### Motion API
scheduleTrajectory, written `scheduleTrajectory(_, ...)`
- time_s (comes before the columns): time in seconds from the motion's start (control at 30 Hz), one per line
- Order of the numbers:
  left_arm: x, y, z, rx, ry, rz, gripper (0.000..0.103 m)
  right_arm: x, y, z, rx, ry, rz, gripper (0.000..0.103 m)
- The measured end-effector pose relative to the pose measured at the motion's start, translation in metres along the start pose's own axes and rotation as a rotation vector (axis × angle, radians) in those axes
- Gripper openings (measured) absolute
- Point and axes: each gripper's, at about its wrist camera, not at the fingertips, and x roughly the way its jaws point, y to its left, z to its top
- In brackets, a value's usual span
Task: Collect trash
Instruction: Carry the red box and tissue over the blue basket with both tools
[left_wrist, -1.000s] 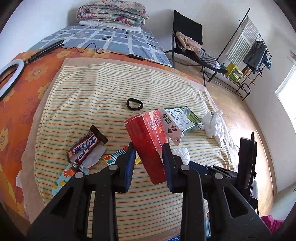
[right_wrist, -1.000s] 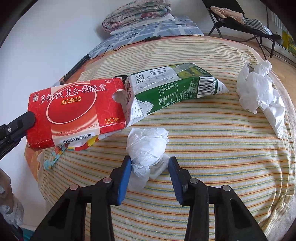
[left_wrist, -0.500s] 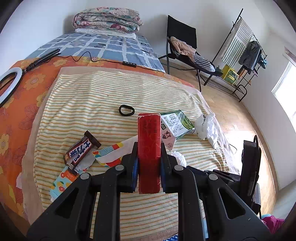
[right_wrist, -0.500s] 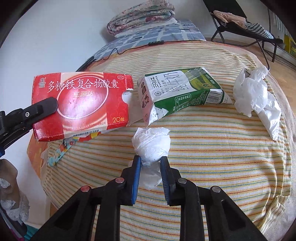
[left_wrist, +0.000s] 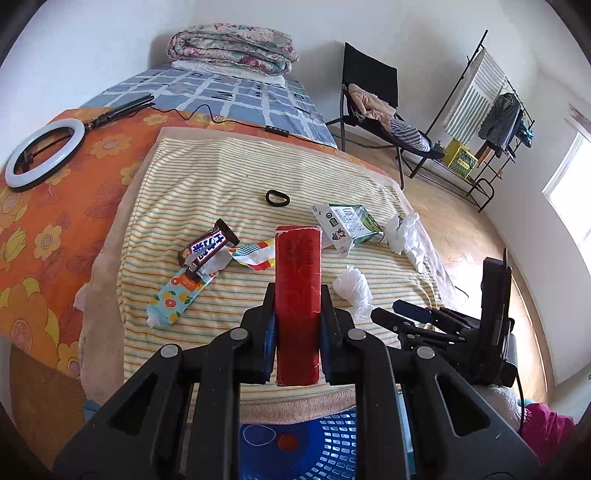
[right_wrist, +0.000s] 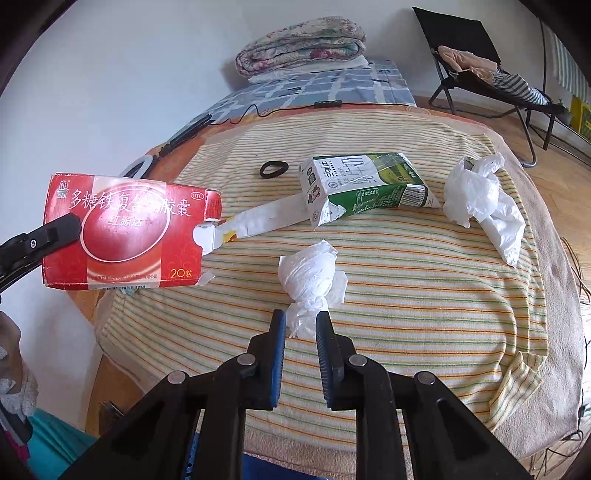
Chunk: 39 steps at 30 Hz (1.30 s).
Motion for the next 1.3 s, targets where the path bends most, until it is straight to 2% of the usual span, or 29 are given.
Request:
scheduleTrajectory(0.07,-0.008,0.003,-0.008,-0.017,-0.005,0.001,0.017,0.007,0.0,0.001,0.003,0.002,-0.054,0.051)
scheduleTrajectory(0.1,-0.011,0.005,-0.011,-0.026,-0.006,0.001,0.017,0.009,-0.001,0.003,0.01,-0.01,-0.087,0.082)
scheduleTrajectory(0.13,-0.014,0.007,-0.015,-0.036,-0.004,-0.002,0.017,0.012,-0.002,0.005,0.011,-0.028,-0.1,0.087)
scheduleTrajectory(0.3,-0.026,0.013,-0.029,-0.048,0.005,0.003,0.017,0.04,-0.005,0.023,0.002,0.027,-0.093,0.071)
scheduleTrajectory(0.37,-0.03,0.016,-0.033,-0.058,0.006,0.004,0.017,0.051,-0.005,0.025,-0.002,0.051,-0.112,0.059)
scheduleTrajectory(0.43,-0.034,0.018,-0.038,-0.061,0.006,0.008,0.017,0.058,-0.01,0.026,0.023,0.068,-0.067,0.037)
scheduleTrajectory(0.53,-0.039,0.018,-0.043,-0.058,0.005,0.011,0.017,0.055,-0.014,0.024,0.058,0.062,-0.034,0.03)
scheduleTrajectory(0.93,-0.067,-0.002,-0.068,-0.028,-0.006,-0.005,0.017,-0.012,0.003,-0.008,0.03,0.013,0.029,0.028)
scheduleTrajectory(1.1,-0.075,-0.01,-0.087,-0.018,0.018,-0.014,0.017,-0.042,0.021,-0.034,-0.031,0.0,0.047,0.028)
scheduleTrajectory(1.3,-0.077,-0.018,-0.114,0.001,0.074,-0.022,0.017,-0.063,0.034,-0.068,-0.041,0.004,0.086,0.028)
